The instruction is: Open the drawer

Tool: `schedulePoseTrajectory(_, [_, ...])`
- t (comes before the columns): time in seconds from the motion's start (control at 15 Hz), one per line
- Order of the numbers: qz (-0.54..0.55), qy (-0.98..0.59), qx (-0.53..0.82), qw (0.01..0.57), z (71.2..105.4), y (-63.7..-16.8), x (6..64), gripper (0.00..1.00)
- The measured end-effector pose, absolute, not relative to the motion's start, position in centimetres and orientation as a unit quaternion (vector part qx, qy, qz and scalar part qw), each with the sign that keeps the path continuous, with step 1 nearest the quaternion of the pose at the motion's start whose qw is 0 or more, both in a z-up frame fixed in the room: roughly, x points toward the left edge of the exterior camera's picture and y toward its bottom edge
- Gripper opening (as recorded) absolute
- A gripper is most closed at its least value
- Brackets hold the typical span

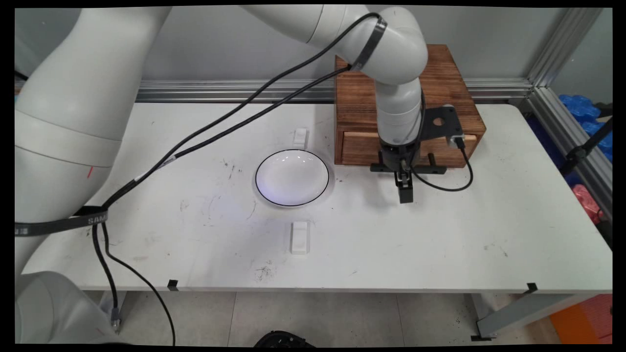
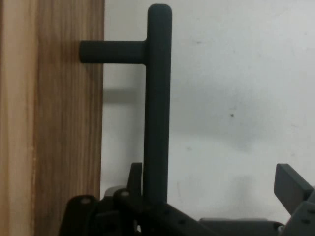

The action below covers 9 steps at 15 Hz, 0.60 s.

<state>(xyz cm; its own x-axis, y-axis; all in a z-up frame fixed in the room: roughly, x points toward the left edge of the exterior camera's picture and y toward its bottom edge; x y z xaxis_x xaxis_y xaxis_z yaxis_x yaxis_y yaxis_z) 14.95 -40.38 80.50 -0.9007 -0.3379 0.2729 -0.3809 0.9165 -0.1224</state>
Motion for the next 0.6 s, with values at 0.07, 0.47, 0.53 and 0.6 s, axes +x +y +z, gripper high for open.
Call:
schedulePoseTrajectory(0.07, [0.085,-0.971,0.184,0.124,80.4,-40.2,14.8,1.0])
schedulePoseTrajectory(0.47, [0.073,-0.973,0.178,0.125,80.0,-38.5,13.9,1.0])
schedulePoseTrajectory(0.53, [0.07,-0.974,0.177,0.125,80.0,-38.0,13.7,1.0])
schedulePoseTrajectory(0.6, [0.068,-0.974,0.176,0.126,79.9,-37.6,13.5,1.0])
